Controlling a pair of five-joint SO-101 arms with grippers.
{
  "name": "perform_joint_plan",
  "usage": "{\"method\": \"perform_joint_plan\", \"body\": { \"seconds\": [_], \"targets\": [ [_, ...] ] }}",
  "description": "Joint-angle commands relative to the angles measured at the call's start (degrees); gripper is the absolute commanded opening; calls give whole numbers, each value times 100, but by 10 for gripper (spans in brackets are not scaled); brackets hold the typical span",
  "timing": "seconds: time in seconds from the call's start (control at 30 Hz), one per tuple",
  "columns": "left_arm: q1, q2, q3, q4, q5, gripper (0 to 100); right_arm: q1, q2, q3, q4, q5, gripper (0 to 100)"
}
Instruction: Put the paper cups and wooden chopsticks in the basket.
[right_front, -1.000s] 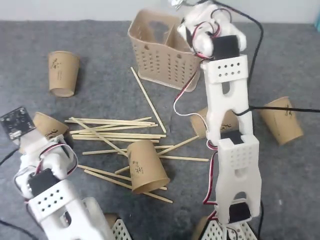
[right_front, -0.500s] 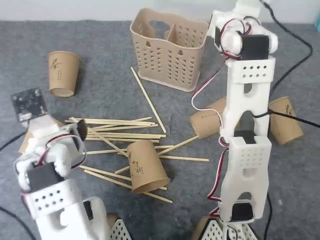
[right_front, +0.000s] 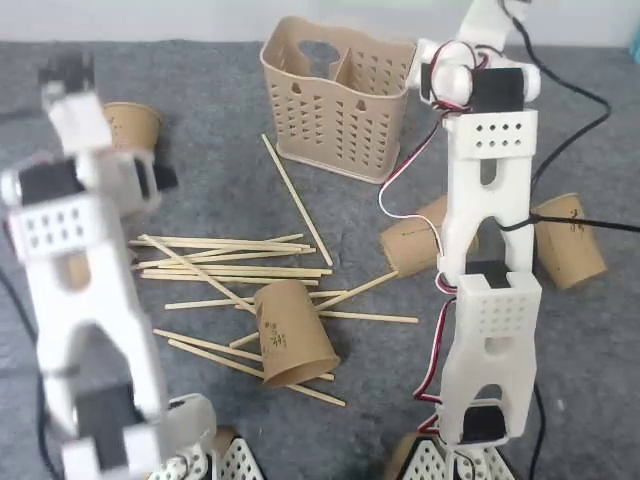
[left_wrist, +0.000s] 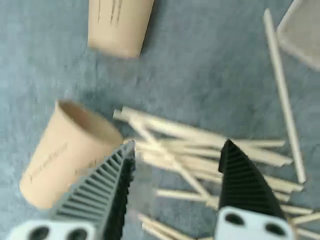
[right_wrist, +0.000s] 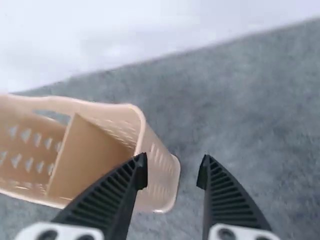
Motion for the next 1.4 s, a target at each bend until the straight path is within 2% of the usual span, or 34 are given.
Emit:
{"method": "perform_joint_plan", "body": {
  "seconds": [0.0, 0.03, 0.1, 0.3, 0.7, 0.87, 1.03, 1.17, 1.3, 1.37],
  "targets": [
    [440, 1732, -3732, 1204, -35, 261, -154, -382, -220, -312, -114, 180],
    [519, 2180, -4444, 1512, -26, 261, -180, -382, -229, -365, -211, 179],
    [589, 2919, -5341, 1495, 35, 259, -233, -356, -211, -435, -404, 179],
    [624, 4114, -6158, 1477, 141, 261, -479, -251, 18, -646, -466, 179],
    [457, 4571, -6035, 1477, 141, 261, -462, 716, 114, -576, -448, 173],
    [457, 4571, -5692, 1477, 141, 261, -462, 743, 114, -532, -448, 0],
    [457, 4589, -5437, 1477, 141, 258, -391, 708, 97, -224, -440, 8],
    [457, 4598, -5429, 1468, 158, 258, -409, 532, -158, 84, 123, 6],
    [457, 4580, -5429, 1468, 158, 258, -382, 268, -642, 532, 264, 6],
    [457, 4580, -5429, 1468, 158, 258, -382, 180, -747, 743, 695, 6]
  ]
}}
